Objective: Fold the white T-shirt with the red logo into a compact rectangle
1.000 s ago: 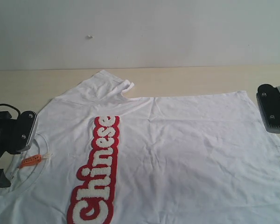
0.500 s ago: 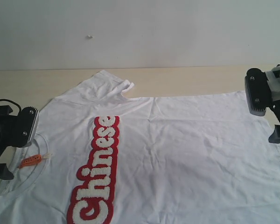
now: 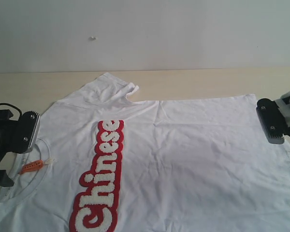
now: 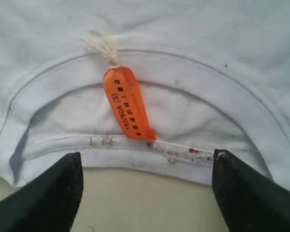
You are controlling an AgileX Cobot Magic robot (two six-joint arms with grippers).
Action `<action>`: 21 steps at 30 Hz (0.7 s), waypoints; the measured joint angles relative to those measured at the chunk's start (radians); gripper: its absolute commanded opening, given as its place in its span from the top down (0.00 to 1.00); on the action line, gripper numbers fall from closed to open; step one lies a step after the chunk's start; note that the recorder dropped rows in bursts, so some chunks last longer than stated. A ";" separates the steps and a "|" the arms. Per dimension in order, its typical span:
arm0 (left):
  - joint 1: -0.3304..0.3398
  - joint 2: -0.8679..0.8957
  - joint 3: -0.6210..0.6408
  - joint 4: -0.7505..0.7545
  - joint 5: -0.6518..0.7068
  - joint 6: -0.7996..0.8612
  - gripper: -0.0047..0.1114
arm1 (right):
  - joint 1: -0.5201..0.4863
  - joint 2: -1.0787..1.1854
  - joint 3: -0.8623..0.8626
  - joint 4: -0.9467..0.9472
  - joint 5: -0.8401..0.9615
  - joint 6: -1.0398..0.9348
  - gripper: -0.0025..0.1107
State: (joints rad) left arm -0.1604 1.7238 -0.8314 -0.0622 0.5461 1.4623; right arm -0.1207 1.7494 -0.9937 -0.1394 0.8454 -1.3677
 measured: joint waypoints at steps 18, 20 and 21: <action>0.000 0.081 0.004 0.022 -0.027 0.022 0.34 | -0.076 0.147 -0.066 0.066 -0.106 -0.091 0.05; 0.000 0.083 0.002 0.027 -0.026 0.022 0.34 | -0.076 0.176 -0.066 0.066 -0.096 -0.092 0.05; 0.000 0.083 0.002 0.029 -0.026 0.022 0.34 | -0.076 0.192 -0.066 0.066 -0.087 -0.094 0.05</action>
State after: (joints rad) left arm -0.1604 1.8067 -0.8296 -0.0329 0.5204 1.4844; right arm -0.1963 1.9416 -1.0601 -0.0737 0.7587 -1.4621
